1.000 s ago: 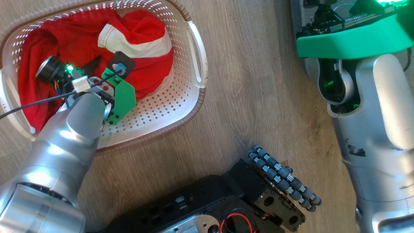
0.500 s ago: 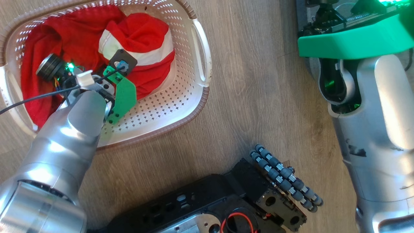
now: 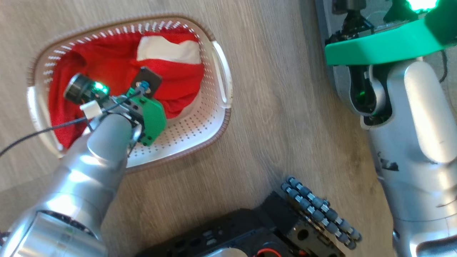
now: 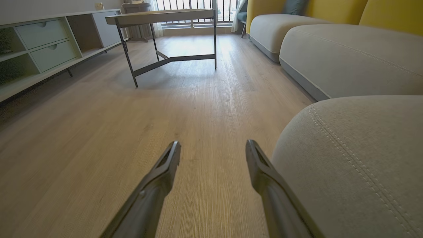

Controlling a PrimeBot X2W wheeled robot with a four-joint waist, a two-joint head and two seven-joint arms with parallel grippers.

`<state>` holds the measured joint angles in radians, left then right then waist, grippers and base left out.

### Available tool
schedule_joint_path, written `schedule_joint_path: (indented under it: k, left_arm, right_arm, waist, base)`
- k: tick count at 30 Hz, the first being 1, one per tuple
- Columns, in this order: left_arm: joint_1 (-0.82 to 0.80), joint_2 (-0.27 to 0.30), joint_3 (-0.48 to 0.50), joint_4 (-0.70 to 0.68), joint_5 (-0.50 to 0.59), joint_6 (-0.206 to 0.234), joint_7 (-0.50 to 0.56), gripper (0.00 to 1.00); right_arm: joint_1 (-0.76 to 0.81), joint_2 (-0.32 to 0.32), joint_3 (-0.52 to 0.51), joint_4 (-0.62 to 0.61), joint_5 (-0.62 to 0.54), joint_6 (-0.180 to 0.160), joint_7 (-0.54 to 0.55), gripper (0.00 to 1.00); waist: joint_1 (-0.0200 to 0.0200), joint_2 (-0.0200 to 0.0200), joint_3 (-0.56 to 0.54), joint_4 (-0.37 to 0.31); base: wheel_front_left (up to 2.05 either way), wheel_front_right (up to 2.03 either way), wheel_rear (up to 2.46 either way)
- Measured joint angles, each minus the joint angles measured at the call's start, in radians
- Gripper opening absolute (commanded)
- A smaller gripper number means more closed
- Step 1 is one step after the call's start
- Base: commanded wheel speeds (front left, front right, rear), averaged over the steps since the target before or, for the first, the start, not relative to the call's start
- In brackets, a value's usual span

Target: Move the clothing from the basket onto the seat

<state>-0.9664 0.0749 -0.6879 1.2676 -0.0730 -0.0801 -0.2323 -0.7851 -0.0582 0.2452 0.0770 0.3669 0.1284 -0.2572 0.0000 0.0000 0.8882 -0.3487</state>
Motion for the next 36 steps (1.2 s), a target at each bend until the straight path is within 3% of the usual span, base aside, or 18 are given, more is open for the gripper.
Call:
schedule_joint_path:
  k: [6,20,36]
  left_arm:
    - [0.055,-0.019,0.013,-0.068,-0.051,-0.014,-0.017,0.00]
    - [0.290,-0.028,0.070,-0.377,-0.150,-0.027,-0.020,0.00]
    - [0.455,-0.029,0.125,-0.632,-0.210,-0.025,-0.020,0.00]
  right_arm:
    - [0.056,0.000,-0.020,0.056,-0.053,0.000,0.000,1.00]
    - [0.174,-0.001,-0.050,0.179,-0.146,0.000,0.000,1.00]
    - [0.373,-0.017,-0.077,0.263,-0.163,0.000,0.000,1.00]
  waist:
    - [0.0000,0.0000,-0.090,0.042]
    - [0.0000,0.0000,-0.350,0.159]
    - [-0.0001,0.0001,-0.645,0.260]
  base:
    - [0.00,0.00,0.00]
    - [0.00,0.00,0.00]
    - [0.00,0.00,0.00]
